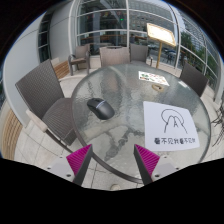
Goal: Arrange mouse
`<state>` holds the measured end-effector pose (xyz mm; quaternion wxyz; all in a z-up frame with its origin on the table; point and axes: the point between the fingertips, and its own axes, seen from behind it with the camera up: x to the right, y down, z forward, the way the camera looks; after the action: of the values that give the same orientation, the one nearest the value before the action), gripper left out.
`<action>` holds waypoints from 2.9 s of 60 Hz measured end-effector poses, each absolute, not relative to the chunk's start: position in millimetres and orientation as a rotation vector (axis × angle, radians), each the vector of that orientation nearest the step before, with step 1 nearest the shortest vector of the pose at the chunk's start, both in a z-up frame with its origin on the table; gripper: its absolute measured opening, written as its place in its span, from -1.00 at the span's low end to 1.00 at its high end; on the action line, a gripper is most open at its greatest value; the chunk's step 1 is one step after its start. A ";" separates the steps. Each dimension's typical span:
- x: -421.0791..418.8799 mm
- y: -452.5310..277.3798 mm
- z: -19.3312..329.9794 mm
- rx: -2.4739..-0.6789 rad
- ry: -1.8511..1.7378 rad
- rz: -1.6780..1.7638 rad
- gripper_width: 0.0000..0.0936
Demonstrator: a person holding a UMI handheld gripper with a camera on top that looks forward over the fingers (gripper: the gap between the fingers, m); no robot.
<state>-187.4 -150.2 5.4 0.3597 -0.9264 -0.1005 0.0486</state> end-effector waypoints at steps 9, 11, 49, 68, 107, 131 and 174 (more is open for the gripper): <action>-224.4 -93.5 -6.9 -2.399 -0.297 0.106 0.80; -229.5 -80.3 -8.8 -2.401 -0.291 0.098 0.79; -202.7 63.3 -18.5 -2.402 0.026 0.028 -0.03; -208.1 57.4 -10.1 -2.435 0.009 0.105 -0.35; 47.0 27.3 189.2 -2.134 -0.069 -0.014 -0.36; 48.4 -19.6 -17.7 -2.439 -0.080 0.037 -0.35; 3.6 -41.4 162.3 -2.269 -0.096 0.048 0.68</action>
<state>3.6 -41.4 162.3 0.4216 -0.9058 -0.0385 0.0191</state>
